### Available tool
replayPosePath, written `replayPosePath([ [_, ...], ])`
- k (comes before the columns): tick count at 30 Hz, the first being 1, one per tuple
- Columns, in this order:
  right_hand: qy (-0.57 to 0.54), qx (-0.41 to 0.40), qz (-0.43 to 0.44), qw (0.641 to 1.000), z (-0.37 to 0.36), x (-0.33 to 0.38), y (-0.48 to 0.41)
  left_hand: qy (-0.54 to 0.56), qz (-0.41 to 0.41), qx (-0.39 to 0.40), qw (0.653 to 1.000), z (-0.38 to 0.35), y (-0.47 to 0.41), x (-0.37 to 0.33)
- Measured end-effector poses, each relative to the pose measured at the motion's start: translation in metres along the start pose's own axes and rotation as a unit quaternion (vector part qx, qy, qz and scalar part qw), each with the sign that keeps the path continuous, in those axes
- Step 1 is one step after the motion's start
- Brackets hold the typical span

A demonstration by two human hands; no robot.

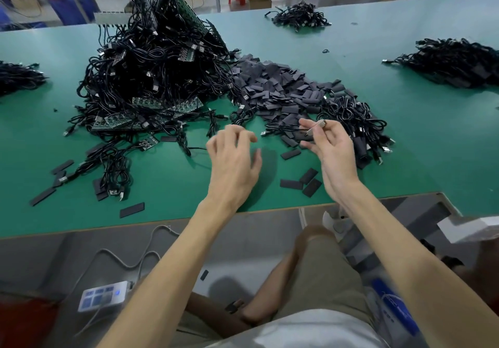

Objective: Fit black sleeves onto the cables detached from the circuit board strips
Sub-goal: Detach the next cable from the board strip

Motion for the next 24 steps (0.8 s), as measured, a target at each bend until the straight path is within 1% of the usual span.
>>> replayPosePath([
  [1, -0.004, -0.001, 0.005, 1.000, 0.000, 0.000, 0.000, 0.019, -0.066, 0.028, 0.997, -0.004, 0.000, -0.010],
  [2, -0.001, -0.004, 0.011, 1.000, 0.000, 0.000, 0.000, 0.036, -0.122, 0.077, 0.989, -0.010, 0.001, -0.019],
  [3, 0.005, -0.009, 0.016, 1.000, 0.001, 0.000, 0.000, 0.048, -0.161, 0.133, 0.977, -0.016, 0.003, -0.025],
  [4, 0.007, -0.015, 0.019, 1.000, 0.002, 0.001, 0.001, 0.057, -0.181, 0.177, 0.966, -0.022, 0.005, -0.028],
  [5, 0.007, -0.020, 0.021, 1.000, 0.003, 0.001, 0.001, 0.065, -0.189, 0.202, 0.959, -0.025, 0.006, -0.029],
  [6, 0.006, -0.024, 0.023, 0.999, 0.004, 0.001, 0.001, 0.073, -0.191, 0.210, 0.956, -0.026, 0.006, -0.028],
  [9, 0.006, -0.022, 0.020, 1.000, 0.003, 0.001, 0.003, 0.099, -0.202, 0.200, 0.954, -0.023, 0.006, -0.027],
  [12, 0.019, -0.007, 0.010, 1.000, 0.000, 0.000, 0.003, 0.095, -0.209, 0.179, 0.957, -0.021, 0.006, -0.028],
  [17, 0.096, 0.033, 0.010, 0.995, -0.006, 0.001, 0.002, 0.057, -0.192, 0.150, 0.968, -0.016, 0.007, -0.030],
  [21, 0.165, 0.096, 0.014, 0.982, -0.018, 0.004, 0.003, 0.089, -0.141, 0.139, 0.976, -0.010, 0.005, -0.026],
  [24, 0.223, 0.148, 0.011, 0.964, -0.029, 0.004, 0.005, 0.146, -0.064, 0.148, 0.976, -0.012, 0.003, -0.014],
])
Point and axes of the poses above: each hand's wrist, its own y-axis away from the middle knuckle, its own z-axis out of the back of the hand, x = y × z, the point moved 7 cm from there along -y, towards the middle knuckle, and after that the axes turned 13 degrees about x, right-handed, at the moved point
